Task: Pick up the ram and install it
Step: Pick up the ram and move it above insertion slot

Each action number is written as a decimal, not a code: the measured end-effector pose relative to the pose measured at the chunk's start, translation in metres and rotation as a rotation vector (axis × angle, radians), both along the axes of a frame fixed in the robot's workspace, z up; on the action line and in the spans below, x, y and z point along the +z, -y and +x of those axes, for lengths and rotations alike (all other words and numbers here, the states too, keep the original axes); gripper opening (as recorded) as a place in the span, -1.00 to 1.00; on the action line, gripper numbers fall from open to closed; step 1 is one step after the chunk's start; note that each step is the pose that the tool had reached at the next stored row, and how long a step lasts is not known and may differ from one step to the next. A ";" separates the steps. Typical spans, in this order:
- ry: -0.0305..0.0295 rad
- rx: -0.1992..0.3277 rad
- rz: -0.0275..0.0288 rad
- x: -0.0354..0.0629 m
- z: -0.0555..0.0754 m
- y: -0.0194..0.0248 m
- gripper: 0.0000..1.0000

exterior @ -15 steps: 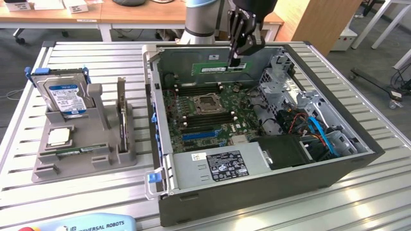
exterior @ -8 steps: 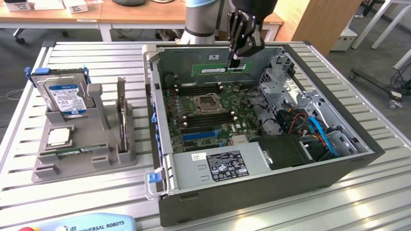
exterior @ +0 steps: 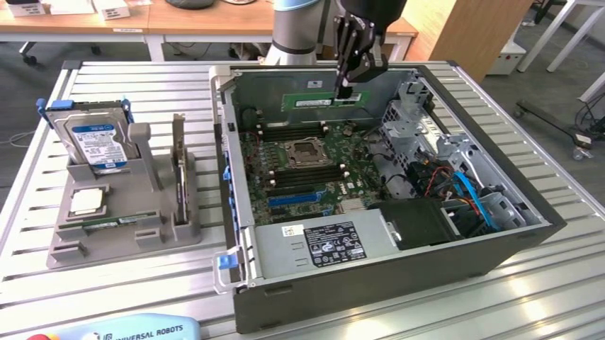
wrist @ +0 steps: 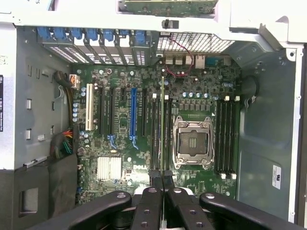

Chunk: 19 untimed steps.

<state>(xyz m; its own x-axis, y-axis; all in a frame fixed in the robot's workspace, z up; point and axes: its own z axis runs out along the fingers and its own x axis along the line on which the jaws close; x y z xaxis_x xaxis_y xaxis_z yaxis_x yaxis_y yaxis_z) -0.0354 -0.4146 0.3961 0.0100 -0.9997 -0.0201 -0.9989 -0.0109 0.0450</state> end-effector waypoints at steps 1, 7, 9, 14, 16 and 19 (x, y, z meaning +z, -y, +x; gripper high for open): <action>0.0000 0.000 0.0000 -0.0001 0.000 -0.0006 -0.77; 0.0000 0.000 0.0001 -0.0002 0.000 -0.0009 -0.77; 0.0000 0.000 0.0000 -0.0005 0.000 -0.0009 -0.77; 0.0000 0.000 0.0000 -0.0030 0.000 -0.0009 -0.77; -0.0001 0.000 0.0000 -0.0040 0.000 -0.0009 -0.77; -0.0001 0.000 0.0000 -0.0055 0.000 -0.0009 -0.77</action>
